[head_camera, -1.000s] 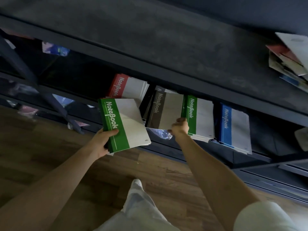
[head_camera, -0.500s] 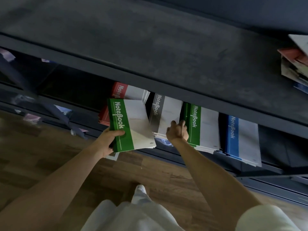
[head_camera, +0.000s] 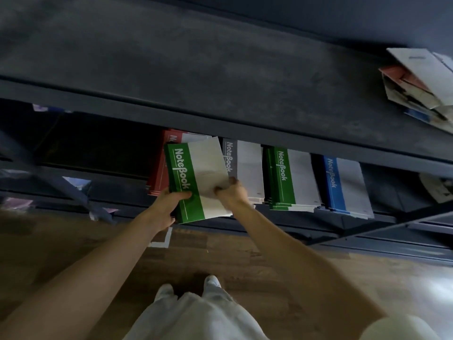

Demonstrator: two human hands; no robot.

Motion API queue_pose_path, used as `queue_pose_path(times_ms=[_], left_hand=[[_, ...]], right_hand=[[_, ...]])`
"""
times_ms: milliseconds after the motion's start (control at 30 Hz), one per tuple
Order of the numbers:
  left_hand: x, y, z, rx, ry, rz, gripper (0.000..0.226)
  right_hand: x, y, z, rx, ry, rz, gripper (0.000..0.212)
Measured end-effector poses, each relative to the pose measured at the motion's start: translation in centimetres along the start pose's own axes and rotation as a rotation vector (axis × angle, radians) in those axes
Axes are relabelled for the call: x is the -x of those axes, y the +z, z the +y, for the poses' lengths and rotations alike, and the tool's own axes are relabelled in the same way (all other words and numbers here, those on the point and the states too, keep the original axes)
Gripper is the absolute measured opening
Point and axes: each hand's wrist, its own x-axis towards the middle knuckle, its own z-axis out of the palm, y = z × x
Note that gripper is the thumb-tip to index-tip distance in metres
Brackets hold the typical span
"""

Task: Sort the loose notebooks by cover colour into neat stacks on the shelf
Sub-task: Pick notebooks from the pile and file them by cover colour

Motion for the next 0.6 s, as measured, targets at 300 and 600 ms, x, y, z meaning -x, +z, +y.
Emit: queue_pose_path(times_ms=[300, 600], left_hand=[[0.3, 0.7, 0.8, -0.224, 0.024, -0.191, 0.026], [1.3, 9.6, -2.3, -0.276, 0.056, -0.294, 0.051]], right_hand=[[3.0, -2.2, 2.7, -0.119, 0.083, 0.175, 0.022], [2.4, -12.7, 10.3, -0.072, 0.151, 0.34, 0.043]])
